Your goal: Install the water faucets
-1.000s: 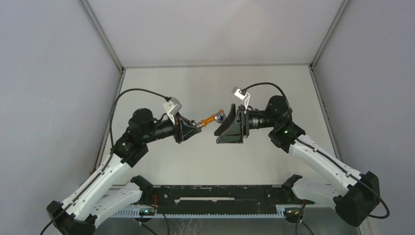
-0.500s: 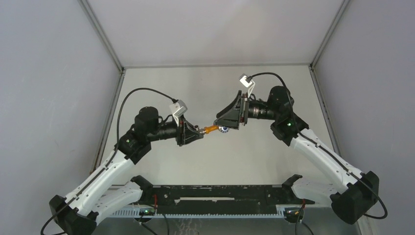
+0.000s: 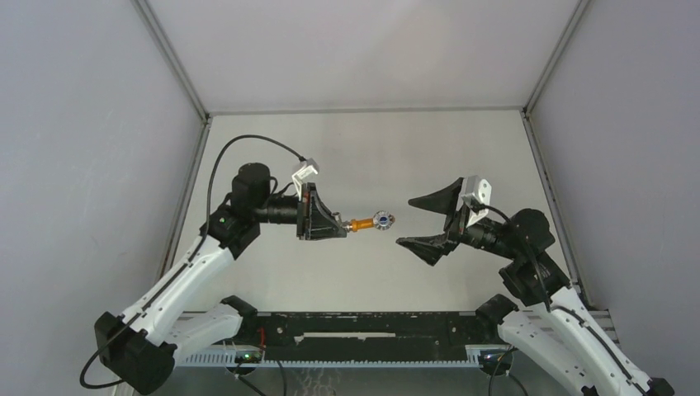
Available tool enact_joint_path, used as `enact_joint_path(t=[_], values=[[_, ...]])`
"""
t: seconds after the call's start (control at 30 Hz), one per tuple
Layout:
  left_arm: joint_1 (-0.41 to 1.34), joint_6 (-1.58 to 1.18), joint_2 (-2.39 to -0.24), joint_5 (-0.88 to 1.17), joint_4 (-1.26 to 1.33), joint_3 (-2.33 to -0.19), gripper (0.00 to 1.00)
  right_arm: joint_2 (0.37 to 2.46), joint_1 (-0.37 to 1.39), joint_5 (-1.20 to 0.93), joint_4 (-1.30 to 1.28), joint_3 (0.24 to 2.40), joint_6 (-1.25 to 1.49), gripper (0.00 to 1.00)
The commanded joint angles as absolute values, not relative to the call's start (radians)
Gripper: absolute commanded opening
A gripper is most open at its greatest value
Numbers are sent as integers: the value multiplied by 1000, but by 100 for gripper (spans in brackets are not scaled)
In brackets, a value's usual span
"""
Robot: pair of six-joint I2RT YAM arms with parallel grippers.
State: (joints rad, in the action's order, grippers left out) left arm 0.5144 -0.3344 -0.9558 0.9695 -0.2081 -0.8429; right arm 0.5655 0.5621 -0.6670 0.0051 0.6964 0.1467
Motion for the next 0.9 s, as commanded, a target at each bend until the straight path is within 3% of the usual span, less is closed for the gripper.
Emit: enact_joint_path(t=[0.0, 0.53, 0.73, 0.87], values=[[501, -375, -970, 1142, -204, -952, 0, 558, 559, -745, 38, 703, 2, 100], [500, -396, -973, 1185, -209, -981, 0, 765, 701, -826, 168, 730, 3, 96], [501, -394, -973, 1192, -209, -977, 0, 793, 719, -774, 234, 730, 43, 74], [501, -394, -980, 1195, -209, -980, 0, 796, 718, -702, 263, 730, 105, 43]])
